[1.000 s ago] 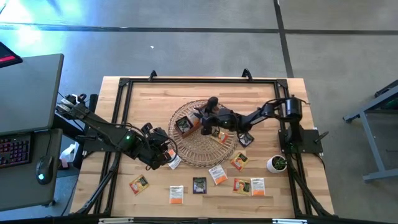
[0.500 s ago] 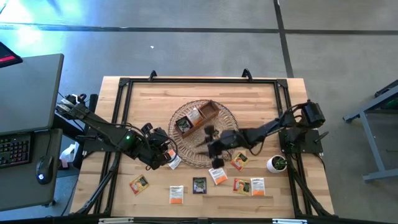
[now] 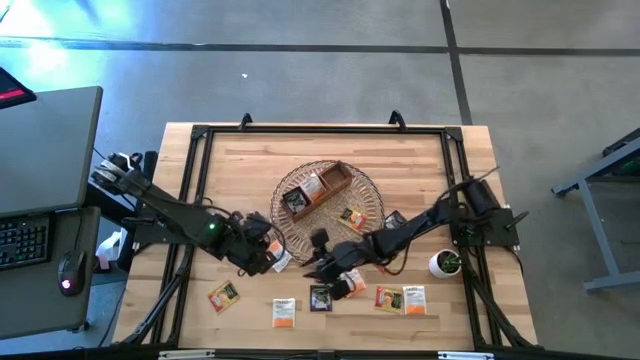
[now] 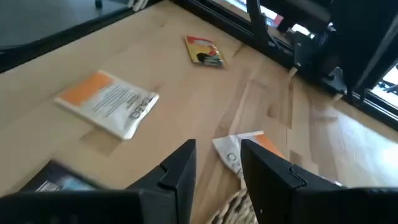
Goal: Pick & Place Tea
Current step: Put the white tea bag into the middle section of the brown wooden organizer
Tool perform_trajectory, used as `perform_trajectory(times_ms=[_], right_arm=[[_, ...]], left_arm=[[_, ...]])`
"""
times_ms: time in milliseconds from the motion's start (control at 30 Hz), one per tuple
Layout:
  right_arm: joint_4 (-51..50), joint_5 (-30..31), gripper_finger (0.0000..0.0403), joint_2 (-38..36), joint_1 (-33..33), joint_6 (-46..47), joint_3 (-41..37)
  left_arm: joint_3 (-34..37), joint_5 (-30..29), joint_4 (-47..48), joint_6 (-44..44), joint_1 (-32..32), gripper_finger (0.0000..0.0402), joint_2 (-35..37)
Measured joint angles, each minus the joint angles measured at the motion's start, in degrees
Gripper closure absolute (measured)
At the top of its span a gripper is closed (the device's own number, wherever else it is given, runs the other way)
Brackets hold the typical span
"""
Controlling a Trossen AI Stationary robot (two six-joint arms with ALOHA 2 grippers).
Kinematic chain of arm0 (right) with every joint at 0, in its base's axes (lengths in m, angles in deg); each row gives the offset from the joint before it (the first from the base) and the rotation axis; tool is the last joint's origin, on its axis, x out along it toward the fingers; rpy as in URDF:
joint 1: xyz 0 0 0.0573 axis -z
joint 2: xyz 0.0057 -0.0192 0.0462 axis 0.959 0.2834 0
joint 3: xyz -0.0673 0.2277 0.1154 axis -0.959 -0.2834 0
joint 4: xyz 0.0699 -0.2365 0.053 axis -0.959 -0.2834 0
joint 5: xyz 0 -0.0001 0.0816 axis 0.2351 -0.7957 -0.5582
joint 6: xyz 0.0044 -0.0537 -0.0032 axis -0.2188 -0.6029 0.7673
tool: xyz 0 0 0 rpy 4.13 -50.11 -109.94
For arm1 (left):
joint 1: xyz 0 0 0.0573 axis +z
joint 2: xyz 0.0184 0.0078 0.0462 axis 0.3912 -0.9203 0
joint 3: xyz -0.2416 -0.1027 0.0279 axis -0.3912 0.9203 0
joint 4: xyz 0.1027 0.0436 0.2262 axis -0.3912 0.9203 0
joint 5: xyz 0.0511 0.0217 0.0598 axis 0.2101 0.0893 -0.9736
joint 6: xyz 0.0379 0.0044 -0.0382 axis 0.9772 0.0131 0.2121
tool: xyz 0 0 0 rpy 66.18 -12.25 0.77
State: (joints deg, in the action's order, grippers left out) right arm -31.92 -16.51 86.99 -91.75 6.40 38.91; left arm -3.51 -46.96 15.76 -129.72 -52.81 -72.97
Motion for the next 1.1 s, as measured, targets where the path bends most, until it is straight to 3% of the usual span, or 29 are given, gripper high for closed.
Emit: perform_trajectory(times_ms=[333, 600, 833, 1100], right_arm=[[-9.4, 1.1, 0.0279, 9.3, 0.4, -9.7, 12.5], [-11.9, 3.2, 0.0279, 16.1, 3.0, -10.3, 17.9], [-14.5, 6.2, 0.0279, 16.5, 5.1, -16.5, 17.9], [-15.2, 0.6, 0.029, 16.5, 6.7, -16.3, 17.8]], left_arm=[[17.0, 3.4, -11.1, -18.7, -1.0, 0.0296, -1.1], [24.1, 2.9, -21.5, -20.0, -1.0, 0.0296, -1.0], [25.6, 1.6, -28.2, -17.7, -0.8, 0.0296, -3.0], [25.5, 1.4, -30.8, -17.2, -0.8, 0.0296, -5.0]])
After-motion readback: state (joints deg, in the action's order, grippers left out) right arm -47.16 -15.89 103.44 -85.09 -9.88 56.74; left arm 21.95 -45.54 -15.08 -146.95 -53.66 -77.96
